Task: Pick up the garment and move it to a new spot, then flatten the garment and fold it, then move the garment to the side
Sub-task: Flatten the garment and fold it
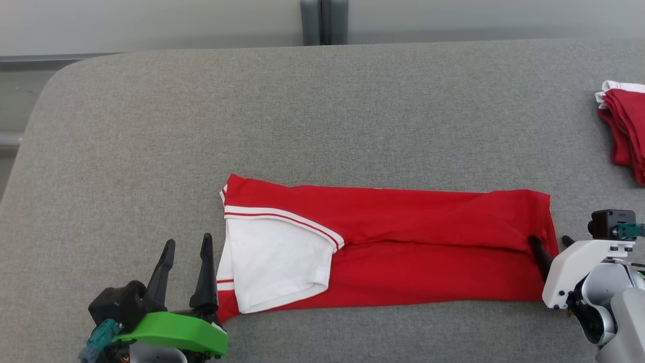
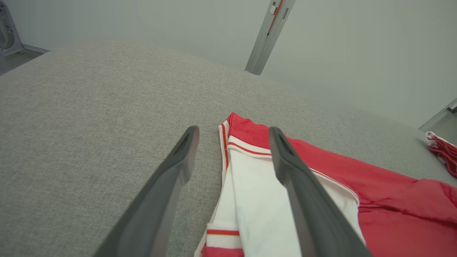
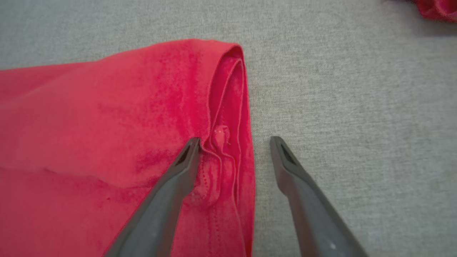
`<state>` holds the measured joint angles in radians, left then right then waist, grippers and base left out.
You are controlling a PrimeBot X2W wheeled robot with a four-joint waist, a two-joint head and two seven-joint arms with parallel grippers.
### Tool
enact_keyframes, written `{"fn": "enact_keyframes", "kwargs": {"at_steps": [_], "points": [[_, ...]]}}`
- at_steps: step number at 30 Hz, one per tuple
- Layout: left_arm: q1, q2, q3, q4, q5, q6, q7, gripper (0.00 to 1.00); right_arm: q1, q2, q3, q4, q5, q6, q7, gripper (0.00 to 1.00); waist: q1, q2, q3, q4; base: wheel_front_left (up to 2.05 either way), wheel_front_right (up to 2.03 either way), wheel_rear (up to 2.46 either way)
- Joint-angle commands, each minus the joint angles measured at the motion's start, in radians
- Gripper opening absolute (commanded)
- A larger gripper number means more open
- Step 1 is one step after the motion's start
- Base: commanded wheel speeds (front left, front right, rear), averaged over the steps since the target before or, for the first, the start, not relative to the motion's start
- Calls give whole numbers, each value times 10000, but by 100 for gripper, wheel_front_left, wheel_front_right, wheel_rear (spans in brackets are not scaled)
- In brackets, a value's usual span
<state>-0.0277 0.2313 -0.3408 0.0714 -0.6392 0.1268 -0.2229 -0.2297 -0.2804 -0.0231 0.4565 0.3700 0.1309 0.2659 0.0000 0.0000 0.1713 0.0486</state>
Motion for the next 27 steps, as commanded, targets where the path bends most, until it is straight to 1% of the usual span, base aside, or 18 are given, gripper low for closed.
{"fn": "enact_keyframes", "kwargs": {"at_steps": [1,3,4,5,6,8,10,11,17,22,27], "points": [[-144,52,36,18,-67,41,-73,100,-106,-57,98,195,111,-6,134,100,0,0,4,-14,0,0,0],[-143,52,55,26,-79,62,-76,100,-151,-76,271,435,224,-6,303,99,0,0,7,-34,0,0,0],[-151,56,63,30,-83,63,-88,100,-178,-76,363,536,285,-6,329,84,0,0,13,-46,0,0,0],[-158,61,72,34,-89,59,-95,100,-210,-77,438,606,324,-6,359,61,0,0,19,-58,0,0,0],[-159,68,79,38,-99,65,-99,100,-250,-69,523,692,353,-6,368,47,0,0,24,-75,0,0,0],[-162,78,91,46,-106,73,-115,100,-317,-23,694,823,428,-6,347,27,0,0,29,-109,0,0,0],[-169,80,93,45,-109,91,-106,100,-407,-3,847,944,511,-6,267,2,0,0,36,-138,0,0,0],[-170,83,90,46,-110,97,-110,100,-447,-11,904,986,539,-6,222,0,0,0,38,-151,0,0,0],[-117,128,125,48,-128,143,-137,100,-862,-309,1066,1011,790,-15,-256,0,0,0,-14,-337,0,0,0],[51,172,138,42,-105,159,-161,100,-1021,-836,872,848,898,-15,-485,0,0,0,-133,-581,0,0,0],[140,250,168,75,-89,197,-182,100,-918,-1510,452,684,902,-14,-420,0,0,0,-239,-809,0,0,0]]}}
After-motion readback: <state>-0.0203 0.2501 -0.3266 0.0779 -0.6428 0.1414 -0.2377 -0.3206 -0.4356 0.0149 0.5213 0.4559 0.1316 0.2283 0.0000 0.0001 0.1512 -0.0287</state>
